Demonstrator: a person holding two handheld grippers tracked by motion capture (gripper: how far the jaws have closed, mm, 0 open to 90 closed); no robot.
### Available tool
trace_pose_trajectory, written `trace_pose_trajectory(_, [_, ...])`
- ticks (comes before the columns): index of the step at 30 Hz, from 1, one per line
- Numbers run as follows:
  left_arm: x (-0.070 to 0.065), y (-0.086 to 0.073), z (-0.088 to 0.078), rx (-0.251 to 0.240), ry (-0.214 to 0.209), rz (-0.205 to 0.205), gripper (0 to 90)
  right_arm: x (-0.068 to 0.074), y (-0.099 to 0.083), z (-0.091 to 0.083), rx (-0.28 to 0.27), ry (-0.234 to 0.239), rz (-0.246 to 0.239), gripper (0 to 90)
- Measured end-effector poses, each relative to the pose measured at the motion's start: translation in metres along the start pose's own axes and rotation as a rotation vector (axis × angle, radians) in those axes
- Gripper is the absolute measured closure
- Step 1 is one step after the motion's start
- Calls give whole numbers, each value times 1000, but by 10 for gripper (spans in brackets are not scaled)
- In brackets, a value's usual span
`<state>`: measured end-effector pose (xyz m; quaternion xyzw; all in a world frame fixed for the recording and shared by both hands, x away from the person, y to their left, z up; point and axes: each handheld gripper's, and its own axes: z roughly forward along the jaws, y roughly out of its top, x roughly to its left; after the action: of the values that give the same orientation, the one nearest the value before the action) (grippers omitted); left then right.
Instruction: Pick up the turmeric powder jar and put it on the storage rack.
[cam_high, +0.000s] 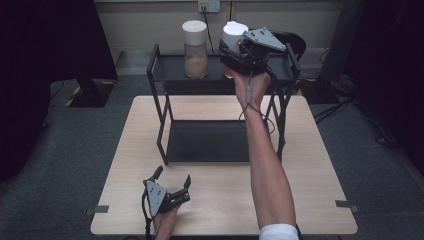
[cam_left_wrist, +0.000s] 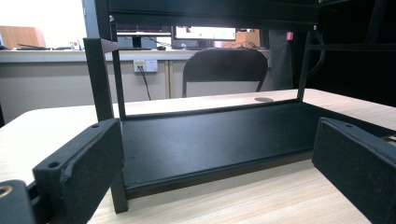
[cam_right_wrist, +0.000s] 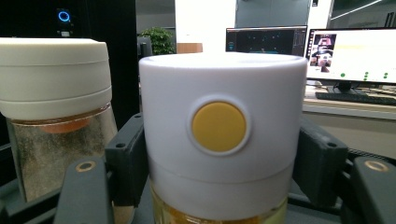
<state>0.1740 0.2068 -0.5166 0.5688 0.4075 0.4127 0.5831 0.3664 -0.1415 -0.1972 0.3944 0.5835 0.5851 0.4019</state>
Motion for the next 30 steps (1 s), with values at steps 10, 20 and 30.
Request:
trace_pose_trajectory(10, [0, 0, 0, 0, 0, 0, 19, -2, 2, 0, 3, 8, 11, 266])
trace_pose_trajectory(20, [0, 0, 0, 0, 0, 0, 20, 4, -5, -3, -54, -17, 4, 13])
trace_pose_trajectory(30, [0, 0, 0, -1, 2, -1, 20, 11, -11, -14, -76, -29, -14, 0])
